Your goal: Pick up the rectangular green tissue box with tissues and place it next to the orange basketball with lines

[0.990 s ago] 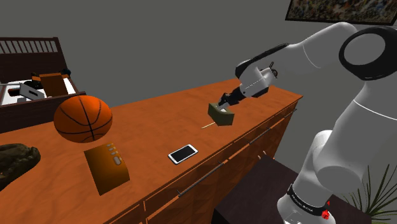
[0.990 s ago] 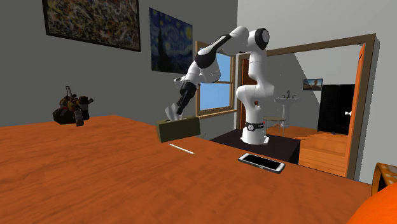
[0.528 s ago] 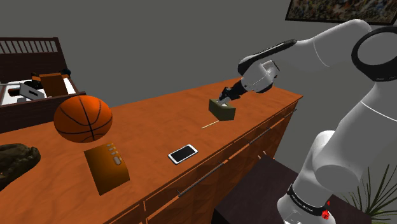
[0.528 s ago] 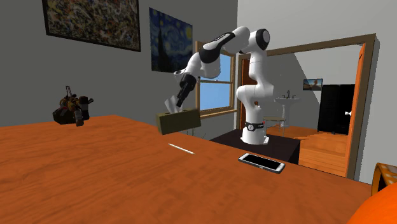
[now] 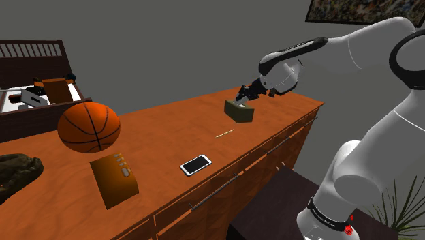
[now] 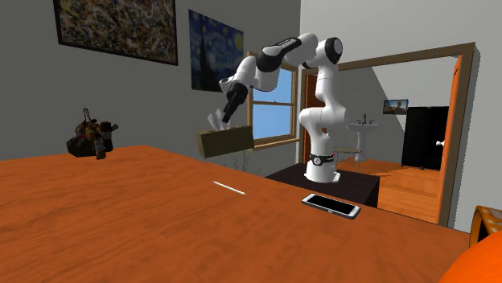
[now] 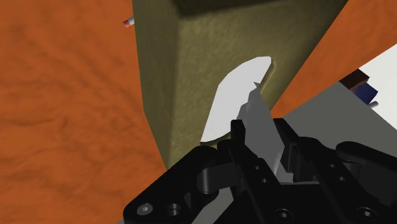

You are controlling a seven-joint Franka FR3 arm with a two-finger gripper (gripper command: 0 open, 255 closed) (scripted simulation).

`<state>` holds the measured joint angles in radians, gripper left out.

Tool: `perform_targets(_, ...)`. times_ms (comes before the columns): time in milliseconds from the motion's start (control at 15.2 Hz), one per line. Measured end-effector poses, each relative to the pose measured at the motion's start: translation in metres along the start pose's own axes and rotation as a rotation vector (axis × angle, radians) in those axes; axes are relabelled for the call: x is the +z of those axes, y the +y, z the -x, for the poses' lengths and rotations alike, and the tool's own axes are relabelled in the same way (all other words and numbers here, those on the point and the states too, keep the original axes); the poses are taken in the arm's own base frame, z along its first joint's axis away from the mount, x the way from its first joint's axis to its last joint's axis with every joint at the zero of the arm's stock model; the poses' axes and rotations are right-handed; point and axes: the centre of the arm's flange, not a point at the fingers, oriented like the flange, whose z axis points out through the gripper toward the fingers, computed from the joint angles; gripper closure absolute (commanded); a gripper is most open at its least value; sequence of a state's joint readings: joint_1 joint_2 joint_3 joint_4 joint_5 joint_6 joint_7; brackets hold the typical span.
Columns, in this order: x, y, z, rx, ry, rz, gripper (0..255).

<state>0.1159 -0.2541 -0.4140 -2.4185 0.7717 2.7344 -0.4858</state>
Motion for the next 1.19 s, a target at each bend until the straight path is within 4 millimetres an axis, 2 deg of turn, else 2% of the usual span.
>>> perform_targets(1188,-0.069,-0.044,-0.048,0.000,0.000,0.000,255)
